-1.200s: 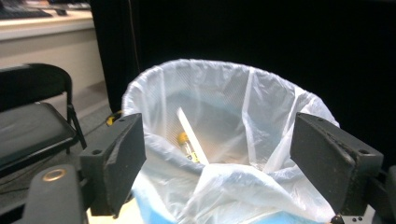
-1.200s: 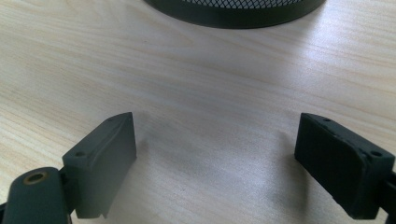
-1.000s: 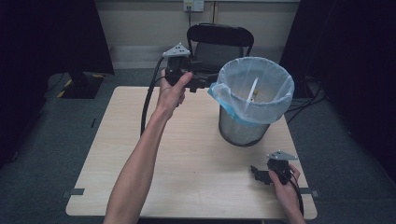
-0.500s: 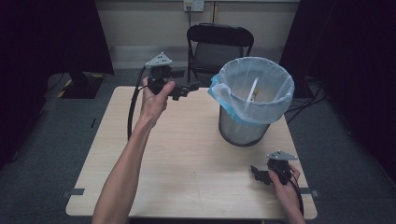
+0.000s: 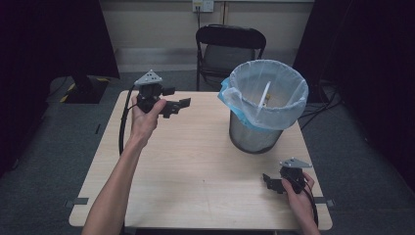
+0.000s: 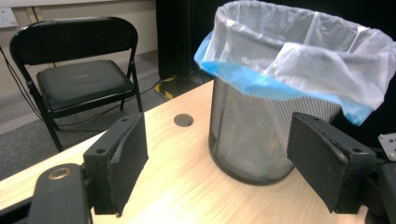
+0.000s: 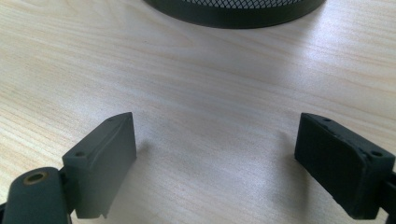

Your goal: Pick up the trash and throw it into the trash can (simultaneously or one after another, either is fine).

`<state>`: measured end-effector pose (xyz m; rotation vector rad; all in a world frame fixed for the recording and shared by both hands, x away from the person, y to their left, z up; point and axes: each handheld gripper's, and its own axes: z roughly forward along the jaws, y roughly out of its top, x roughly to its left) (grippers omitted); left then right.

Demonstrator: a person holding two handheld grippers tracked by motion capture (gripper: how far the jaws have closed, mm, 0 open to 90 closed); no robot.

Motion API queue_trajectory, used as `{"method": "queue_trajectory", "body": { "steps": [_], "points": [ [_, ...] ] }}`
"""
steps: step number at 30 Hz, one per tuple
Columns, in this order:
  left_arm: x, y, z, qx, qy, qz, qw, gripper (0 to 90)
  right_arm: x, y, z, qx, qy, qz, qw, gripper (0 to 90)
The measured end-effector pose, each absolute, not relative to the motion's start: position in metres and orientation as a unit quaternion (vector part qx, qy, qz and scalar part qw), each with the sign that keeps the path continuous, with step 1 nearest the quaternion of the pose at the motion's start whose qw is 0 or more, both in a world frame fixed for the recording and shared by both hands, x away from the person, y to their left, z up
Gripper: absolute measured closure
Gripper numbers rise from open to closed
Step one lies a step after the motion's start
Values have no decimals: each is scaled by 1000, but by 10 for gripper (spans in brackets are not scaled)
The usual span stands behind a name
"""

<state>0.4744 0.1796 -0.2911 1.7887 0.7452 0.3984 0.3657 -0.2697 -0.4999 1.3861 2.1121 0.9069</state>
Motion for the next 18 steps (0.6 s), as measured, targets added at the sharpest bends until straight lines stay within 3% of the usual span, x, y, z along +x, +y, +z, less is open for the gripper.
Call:
{"method": "queue_trajectory", "body": {
  "steps": [18],
  "points": [
    [444, 216, -335, 762, 336, 189, 520, 177, 366, -270, -500, 504, 766, 329, 227, 118]
  ]
}}
